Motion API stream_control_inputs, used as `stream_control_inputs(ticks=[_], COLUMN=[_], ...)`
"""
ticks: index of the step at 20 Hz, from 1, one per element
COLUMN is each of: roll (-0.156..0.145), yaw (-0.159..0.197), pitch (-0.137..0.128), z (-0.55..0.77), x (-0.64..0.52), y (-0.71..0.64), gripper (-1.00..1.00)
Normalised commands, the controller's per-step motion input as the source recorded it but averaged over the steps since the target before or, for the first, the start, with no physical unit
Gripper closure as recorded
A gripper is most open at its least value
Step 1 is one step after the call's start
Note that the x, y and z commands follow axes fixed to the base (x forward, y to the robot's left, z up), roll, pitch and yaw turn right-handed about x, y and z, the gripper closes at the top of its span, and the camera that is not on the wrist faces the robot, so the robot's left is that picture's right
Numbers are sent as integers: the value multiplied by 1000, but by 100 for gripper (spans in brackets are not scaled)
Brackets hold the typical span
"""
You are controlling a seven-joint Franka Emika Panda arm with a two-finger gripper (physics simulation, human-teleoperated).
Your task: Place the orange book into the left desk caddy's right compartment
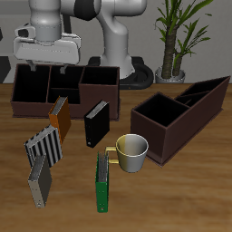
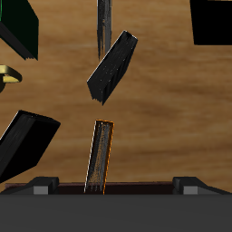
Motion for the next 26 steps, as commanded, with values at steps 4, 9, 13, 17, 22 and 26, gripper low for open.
stream_control_inputs(ticks=[4,9,13,17,22,26], roll=[-25,-14,-26,-10,-6,-4], yaw=[-16,9,17,-26,-13,-28], pitch=[-25,-29,-4,-1,15,16], z=[-234,-288,-302,-227,-228,-193], x=[43,40,80,68,102,87], y=[-61,51,54,3,-12,-10], gripper=[-100,-100,-100,-100,-100,-100])
